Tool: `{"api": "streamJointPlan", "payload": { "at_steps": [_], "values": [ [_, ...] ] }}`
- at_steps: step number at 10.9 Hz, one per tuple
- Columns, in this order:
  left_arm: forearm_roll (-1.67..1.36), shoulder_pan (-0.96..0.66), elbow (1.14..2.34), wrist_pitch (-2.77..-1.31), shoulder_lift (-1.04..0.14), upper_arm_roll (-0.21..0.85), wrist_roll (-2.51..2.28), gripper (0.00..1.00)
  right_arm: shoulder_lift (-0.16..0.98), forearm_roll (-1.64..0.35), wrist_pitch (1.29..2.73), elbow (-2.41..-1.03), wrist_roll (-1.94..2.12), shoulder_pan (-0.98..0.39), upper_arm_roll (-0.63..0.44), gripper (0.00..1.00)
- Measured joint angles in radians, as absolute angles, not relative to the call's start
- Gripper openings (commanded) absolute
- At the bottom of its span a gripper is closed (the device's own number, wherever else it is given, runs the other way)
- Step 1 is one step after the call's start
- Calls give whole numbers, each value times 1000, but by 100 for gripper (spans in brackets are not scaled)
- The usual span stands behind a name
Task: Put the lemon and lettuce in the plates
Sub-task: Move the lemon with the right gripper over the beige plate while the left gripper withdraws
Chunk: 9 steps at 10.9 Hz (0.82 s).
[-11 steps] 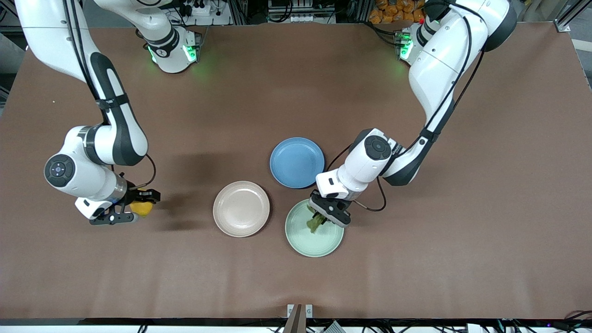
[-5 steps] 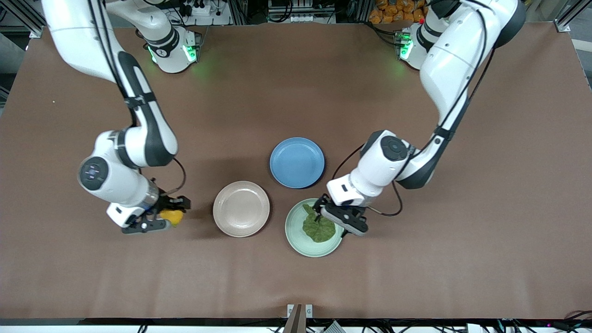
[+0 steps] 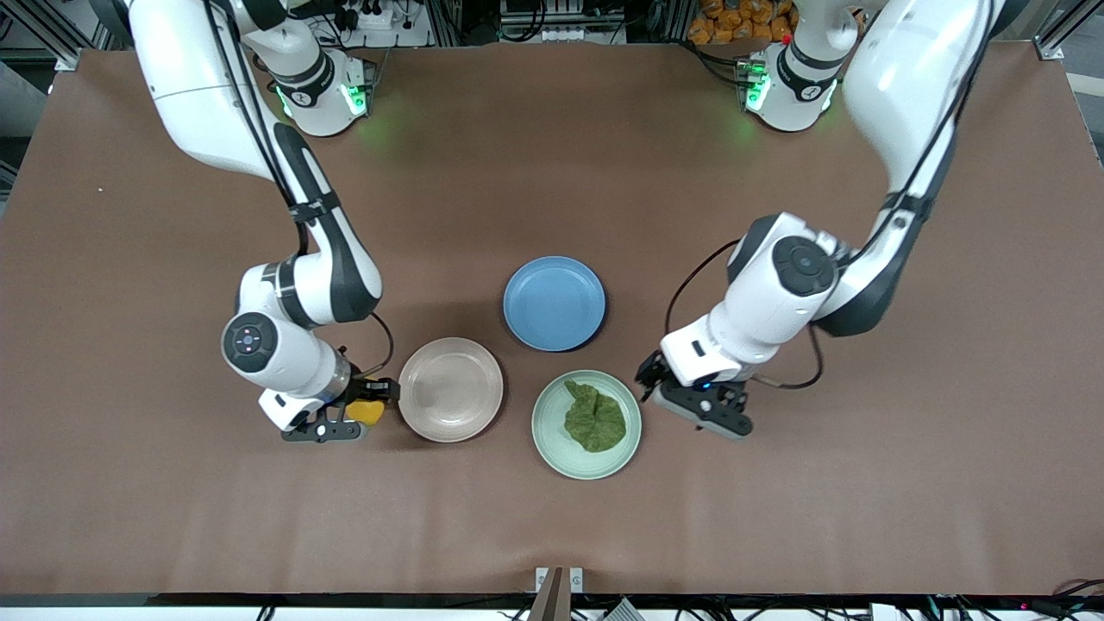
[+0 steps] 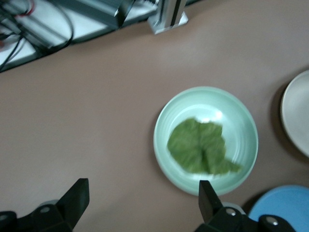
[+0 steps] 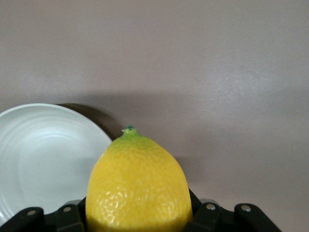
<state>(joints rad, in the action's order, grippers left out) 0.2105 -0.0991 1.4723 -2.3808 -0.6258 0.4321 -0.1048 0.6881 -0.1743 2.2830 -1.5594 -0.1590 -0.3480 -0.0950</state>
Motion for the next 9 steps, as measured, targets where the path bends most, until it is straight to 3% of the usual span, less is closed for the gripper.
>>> {"api": "streamJointPlan", "payload": {
  "at_steps": [9],
  "values": [
    [152,85,1485,-1759,-326,429,-114,100,743,-174,2331,-1543,-420,-470,-96,40]
  ]
}}
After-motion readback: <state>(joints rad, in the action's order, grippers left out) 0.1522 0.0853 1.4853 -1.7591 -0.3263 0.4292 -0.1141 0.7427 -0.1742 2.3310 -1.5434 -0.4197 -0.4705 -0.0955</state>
